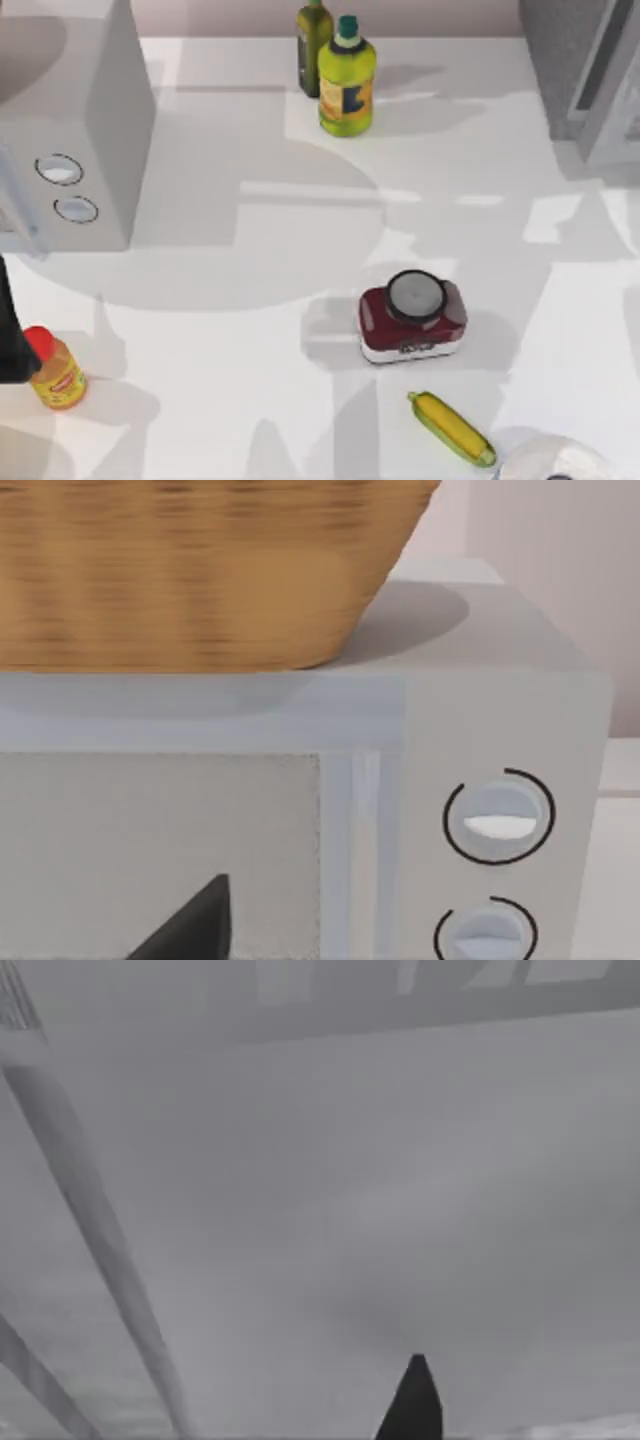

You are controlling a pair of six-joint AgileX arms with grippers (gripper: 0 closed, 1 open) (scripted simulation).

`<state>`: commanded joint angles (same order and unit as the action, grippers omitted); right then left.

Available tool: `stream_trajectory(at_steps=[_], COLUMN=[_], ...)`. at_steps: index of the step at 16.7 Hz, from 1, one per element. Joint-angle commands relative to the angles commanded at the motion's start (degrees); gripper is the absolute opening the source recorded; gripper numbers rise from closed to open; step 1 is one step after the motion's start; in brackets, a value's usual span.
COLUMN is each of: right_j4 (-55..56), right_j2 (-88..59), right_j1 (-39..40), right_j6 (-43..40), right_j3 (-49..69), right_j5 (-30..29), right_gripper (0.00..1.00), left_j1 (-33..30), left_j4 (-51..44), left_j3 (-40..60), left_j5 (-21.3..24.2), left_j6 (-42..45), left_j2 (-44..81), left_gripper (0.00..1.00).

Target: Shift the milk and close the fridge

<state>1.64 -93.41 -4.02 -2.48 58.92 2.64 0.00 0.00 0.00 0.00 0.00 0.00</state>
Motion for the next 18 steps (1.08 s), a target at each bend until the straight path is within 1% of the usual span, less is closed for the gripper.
stream_trajectory(at_steps=[2, 9, 11, 16, 18], right_j4=[0.9, 0.8, 0.6, -2.2, -3.6], right_j2=[0.6, -0.2, -2.5, -13.9, -18.0], right_j1=[2.5, 2.1, 2.0, 1.6, 1.8], right_j6=[2.3, 2.2, 2.2, 2.3, 2.4], right_j3=[-1.3, -0.8, 2.6, 17.7, 22.0], right_j5=[-2.3, -2.9, -3.0, -3.7, -3.5], right_gripper=[1.00, 1.00, 1.00, 1.00, 1.00], left_j1=[0.0, 0.0, 0.0, 0.0, 0.0], left_j4=[0.0, 0.0, 0.0, 0.0, 0.0], left_j3=[0.0, 0.0, 0.0, 0.0, 0.0], left_j5=[0.0, 0.0, 0.0, 0.0, 0.0], left_j6=[0.0, 0.0, 0.0, 0.0, 0.0], left_j2=[0.0, 0.0, 0.0, 0.0, 0.0], left_gripper=[1.00, 1.00, 1.00, 1.00, 1.00])
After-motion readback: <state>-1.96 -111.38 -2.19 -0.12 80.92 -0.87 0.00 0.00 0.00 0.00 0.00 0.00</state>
